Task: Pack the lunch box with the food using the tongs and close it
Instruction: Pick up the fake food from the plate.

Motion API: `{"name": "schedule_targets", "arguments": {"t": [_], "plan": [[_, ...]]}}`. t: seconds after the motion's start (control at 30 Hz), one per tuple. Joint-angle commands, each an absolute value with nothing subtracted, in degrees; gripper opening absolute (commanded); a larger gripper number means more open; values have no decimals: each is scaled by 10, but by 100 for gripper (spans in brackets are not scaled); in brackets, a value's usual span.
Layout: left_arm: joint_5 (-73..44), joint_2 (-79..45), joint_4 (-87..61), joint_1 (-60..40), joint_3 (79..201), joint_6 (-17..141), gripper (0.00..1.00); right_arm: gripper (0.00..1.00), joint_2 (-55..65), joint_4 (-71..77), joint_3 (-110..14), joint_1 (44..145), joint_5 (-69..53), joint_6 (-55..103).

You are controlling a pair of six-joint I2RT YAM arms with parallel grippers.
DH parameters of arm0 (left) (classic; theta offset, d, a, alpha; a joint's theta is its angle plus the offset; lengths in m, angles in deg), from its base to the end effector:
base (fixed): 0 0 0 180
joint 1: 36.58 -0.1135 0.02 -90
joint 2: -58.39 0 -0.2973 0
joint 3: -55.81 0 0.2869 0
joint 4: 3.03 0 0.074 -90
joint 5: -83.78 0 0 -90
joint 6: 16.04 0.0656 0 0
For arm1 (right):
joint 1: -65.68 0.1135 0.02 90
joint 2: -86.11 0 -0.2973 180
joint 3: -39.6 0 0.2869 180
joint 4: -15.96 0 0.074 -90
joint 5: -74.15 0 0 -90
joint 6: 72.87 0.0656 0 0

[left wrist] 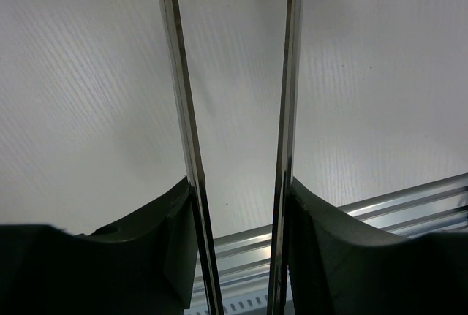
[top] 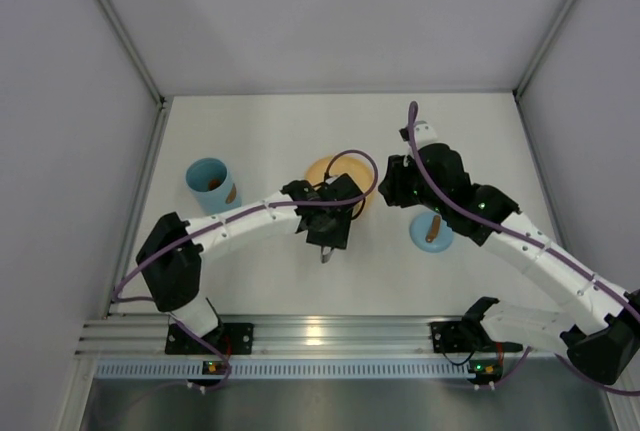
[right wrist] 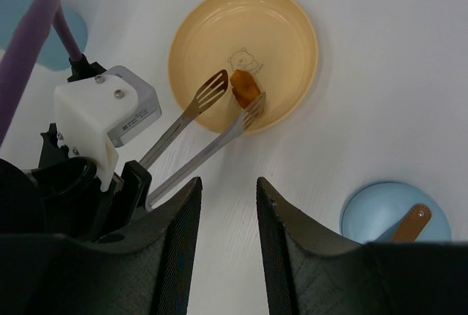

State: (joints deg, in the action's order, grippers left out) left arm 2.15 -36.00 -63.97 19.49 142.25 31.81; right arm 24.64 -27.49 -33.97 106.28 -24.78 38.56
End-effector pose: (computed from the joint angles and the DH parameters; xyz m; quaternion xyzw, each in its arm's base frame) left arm 0.2183 -0.3074 0.2407 0.1055 0.9749 -0.0911 0.1738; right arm 0.2170 0.1726 0.3626 -0.1071 0.8634 0.1934 0.4534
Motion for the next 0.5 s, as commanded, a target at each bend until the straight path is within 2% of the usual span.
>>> {"name": "schedule_targets", "arguments": {"t": [0.0, 0.47], "plan": [[27, -367, -610, 200, 1420, 305, 49, 36, 261, -282, -336, 1059, -247, 376], [35, -400, -611, 195, 1448, 318, 51, 36, 265, -285, -332, 1057, -248, 373]]}}
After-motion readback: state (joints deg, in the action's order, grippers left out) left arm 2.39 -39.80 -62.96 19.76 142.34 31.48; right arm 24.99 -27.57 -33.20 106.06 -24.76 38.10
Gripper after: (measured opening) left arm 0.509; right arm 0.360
